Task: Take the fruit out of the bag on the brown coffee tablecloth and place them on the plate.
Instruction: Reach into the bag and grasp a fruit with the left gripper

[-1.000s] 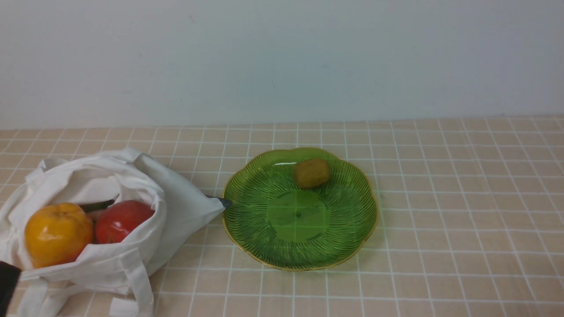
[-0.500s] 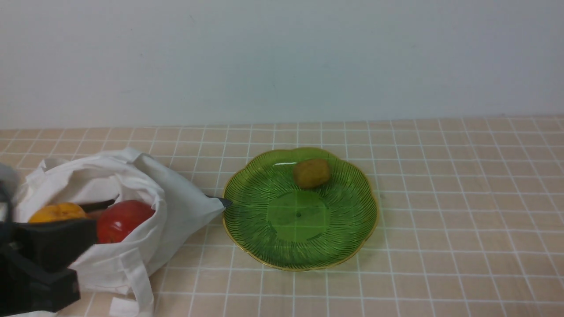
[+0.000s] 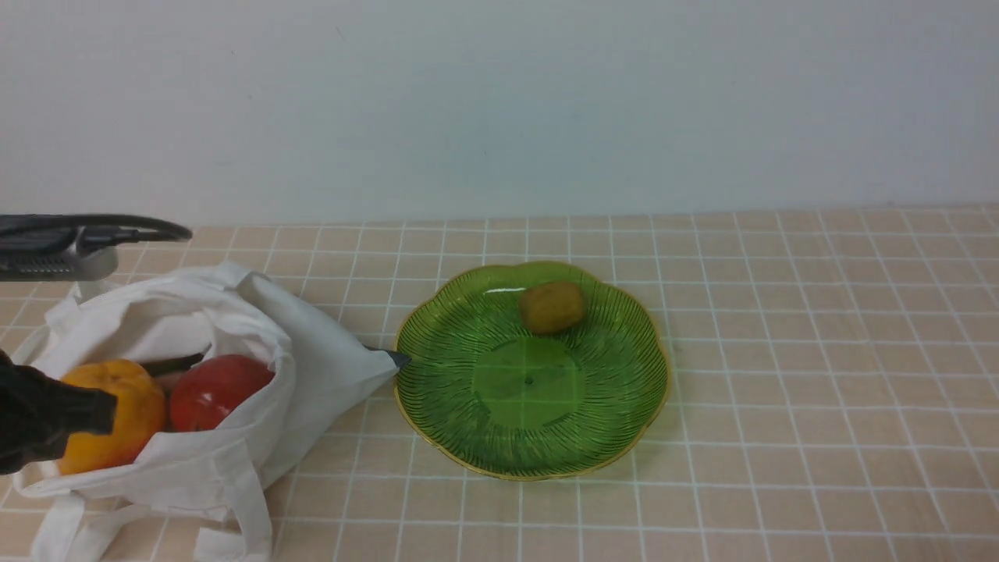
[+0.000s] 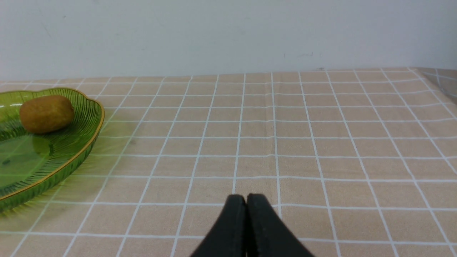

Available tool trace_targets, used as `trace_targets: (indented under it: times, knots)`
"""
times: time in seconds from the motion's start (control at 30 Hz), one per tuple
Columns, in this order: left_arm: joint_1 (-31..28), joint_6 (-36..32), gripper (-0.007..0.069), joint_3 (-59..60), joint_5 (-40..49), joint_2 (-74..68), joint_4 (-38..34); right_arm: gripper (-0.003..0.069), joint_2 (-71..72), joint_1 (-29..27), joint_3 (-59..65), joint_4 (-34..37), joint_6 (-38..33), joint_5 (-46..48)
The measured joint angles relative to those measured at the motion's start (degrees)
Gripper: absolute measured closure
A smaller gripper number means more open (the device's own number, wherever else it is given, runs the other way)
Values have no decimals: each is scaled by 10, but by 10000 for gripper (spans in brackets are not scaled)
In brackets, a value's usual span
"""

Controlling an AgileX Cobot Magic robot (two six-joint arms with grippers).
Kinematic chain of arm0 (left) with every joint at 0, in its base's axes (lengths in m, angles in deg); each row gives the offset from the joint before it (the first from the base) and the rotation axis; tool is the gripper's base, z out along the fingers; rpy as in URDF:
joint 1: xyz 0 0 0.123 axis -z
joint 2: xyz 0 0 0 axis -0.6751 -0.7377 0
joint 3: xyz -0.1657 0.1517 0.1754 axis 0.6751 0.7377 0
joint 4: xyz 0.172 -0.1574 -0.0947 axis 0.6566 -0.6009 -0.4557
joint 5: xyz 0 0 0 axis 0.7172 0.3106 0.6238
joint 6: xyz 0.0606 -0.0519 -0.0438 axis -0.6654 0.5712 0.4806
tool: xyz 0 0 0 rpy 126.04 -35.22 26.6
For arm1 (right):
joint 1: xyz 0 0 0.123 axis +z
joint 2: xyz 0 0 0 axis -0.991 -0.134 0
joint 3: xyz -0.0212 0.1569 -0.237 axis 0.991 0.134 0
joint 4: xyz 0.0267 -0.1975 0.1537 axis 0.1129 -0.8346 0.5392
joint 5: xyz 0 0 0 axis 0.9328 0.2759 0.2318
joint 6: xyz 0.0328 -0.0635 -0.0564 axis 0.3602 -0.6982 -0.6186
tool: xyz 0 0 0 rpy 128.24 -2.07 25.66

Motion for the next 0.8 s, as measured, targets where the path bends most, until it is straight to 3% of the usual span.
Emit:
trace_targets:
  times: [0.27,0.43,0.53,0.63,0.8]
  knots:
    - [-36,-104,606,-21,3,-57,-65,673,0,0,0,0,0,0]
    - [-37,-143,524,-21,-63,-57,-69,673,0,0,0,0,0,0]
    - [-37,-163,422,-21,-91,-57,-69,673,0,0,0,0,0,0]
    - [-37,-204,228,-21,-100,-58,-69,673,0,0,0,0,0,0]
    - [-37,-227,19,-21,-109,-82,-69,673,0,0,0,0,0,0]
